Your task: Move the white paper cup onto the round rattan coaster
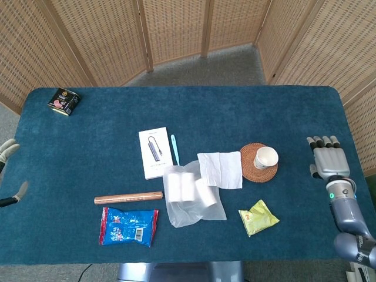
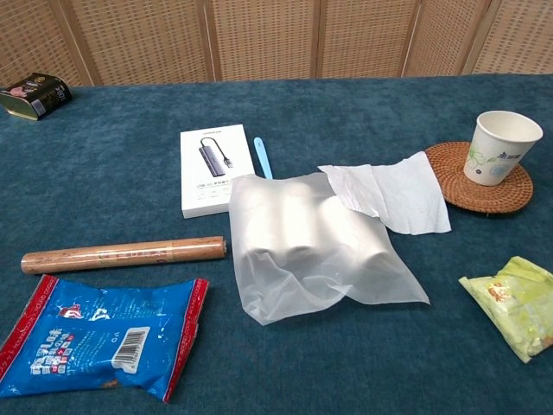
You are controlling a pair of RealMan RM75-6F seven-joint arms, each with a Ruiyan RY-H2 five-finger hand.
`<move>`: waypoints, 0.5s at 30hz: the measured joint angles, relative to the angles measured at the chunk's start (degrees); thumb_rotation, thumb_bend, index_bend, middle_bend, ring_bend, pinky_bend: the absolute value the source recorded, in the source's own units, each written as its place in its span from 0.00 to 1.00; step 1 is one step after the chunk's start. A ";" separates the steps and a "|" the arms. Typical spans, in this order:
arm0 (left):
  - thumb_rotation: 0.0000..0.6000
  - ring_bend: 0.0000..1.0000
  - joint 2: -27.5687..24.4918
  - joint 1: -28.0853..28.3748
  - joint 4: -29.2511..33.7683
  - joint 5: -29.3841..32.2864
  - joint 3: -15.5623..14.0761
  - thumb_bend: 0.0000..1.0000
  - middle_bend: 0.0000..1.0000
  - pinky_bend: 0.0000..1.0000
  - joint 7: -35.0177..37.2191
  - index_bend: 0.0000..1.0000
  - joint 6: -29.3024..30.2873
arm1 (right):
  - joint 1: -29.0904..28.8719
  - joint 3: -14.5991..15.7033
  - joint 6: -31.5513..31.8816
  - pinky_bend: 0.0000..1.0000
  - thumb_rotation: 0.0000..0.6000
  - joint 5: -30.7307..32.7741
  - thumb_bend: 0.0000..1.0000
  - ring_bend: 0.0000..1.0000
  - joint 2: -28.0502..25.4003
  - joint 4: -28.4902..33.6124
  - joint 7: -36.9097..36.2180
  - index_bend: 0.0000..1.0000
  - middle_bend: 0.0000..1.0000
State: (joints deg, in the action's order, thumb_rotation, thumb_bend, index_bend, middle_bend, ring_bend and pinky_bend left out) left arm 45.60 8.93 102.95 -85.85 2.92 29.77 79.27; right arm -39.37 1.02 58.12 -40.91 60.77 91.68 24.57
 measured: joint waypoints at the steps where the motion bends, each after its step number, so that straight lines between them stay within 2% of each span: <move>1: 1.00 0.00 0.08 -0.25 0.06 0.00 -0.10 0.48 0.00 0.00 -0.32 0.00 0.32 | 1.22 -0.32 1.22 0.00 1.00 -1.49 0.51 0.00 -0.13 0.04 -2.31 0.00 0.00; 8: 1.00 0.00 1.85 -2.59 0.50 -0.21 -0.98 0.48 0.00 0.00 -6.57 0.00 3.62 | 9.84 -1.22 11.42 0.00 1.00 -14.34 0.52 0.00 -0.27 -0.25 -15.05 0.10 0.06; 15: 1.00 0.00 4.87 -6.27 1.38 -3.33 -3.75 0.48 0.00 0.00 -12.83 0.00 7.70 | 17.78 -0.47 21.02 0.00 1.00 -25.47 0.51 0.00 0.70 -0.56 -19.37 0.14 0.09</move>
State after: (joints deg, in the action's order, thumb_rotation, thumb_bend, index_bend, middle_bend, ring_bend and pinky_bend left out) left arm 50.47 2.66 104.33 -89.18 -0.83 16.94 86.97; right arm -21.60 0.55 79.14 -66.38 61.47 91.12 5.20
